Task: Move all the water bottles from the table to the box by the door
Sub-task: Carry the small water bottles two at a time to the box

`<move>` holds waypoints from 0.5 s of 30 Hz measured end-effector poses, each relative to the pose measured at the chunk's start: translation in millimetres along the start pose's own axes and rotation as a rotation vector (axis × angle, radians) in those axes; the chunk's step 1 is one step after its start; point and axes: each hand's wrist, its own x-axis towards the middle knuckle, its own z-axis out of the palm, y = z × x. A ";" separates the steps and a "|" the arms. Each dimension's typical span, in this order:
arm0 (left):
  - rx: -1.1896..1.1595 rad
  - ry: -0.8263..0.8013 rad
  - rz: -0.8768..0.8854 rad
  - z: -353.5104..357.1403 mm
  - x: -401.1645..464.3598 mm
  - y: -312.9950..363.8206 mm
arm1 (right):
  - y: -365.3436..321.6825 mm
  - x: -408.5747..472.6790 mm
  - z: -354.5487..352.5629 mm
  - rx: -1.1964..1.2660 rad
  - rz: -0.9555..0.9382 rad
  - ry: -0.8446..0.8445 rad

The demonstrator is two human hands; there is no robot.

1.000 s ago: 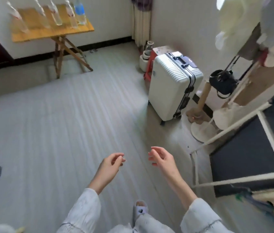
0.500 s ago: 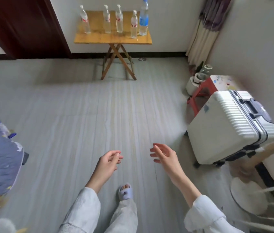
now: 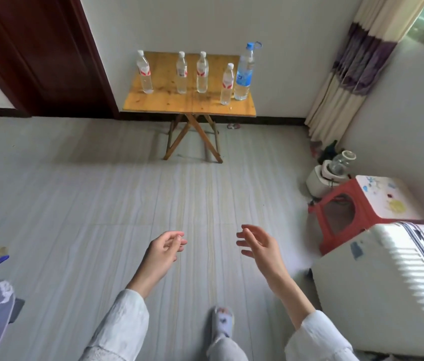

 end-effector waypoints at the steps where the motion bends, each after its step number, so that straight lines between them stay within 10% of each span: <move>1: 0.002 0.004 -0.002 -0.1 17.6 6.0 | -7.1 21.3 2.2 0.003 -0.005 -0.008; 15: -0.017 0.111 0.007 -7.0 282.6 116.1 | -116.2 314.0 16.3 -0.005 -0.057 -0.099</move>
